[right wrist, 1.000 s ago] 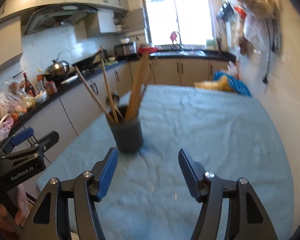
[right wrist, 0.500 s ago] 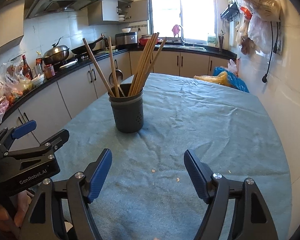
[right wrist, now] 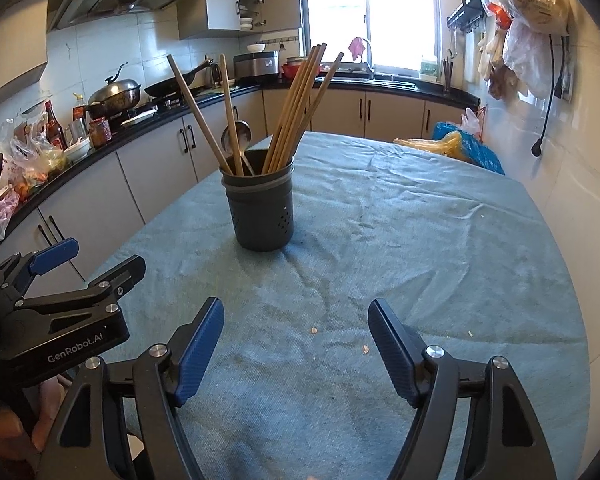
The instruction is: Organize utensils
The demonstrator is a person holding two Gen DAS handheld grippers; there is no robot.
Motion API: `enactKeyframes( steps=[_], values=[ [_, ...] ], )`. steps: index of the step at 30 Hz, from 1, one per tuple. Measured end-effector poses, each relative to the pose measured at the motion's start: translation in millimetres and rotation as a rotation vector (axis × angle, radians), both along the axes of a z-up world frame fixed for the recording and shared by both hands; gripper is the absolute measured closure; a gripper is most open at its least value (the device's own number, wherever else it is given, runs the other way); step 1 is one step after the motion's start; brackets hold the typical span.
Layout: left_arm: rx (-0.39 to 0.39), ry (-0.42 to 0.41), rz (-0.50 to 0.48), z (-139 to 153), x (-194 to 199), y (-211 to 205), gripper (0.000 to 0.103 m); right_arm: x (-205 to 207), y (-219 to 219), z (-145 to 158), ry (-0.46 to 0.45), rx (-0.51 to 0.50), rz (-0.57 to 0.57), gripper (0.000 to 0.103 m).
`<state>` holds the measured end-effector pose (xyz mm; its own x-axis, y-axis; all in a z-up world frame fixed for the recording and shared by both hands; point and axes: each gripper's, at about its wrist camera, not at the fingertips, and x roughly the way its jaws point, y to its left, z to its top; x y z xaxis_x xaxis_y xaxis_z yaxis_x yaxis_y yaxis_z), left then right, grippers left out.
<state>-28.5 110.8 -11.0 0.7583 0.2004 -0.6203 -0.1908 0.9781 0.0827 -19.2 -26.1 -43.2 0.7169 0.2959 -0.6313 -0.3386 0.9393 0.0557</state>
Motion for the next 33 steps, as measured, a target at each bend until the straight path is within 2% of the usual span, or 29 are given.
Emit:
enactKeyframes(
  steps=[33],
  values=[
    [0.012, 0.018, 0.003, -6.1, 0.2, 2.1, 0.012, -0.1, -2.6, -7.5, 0.030, 0.016, 0.003, 0.024]
  ],
)
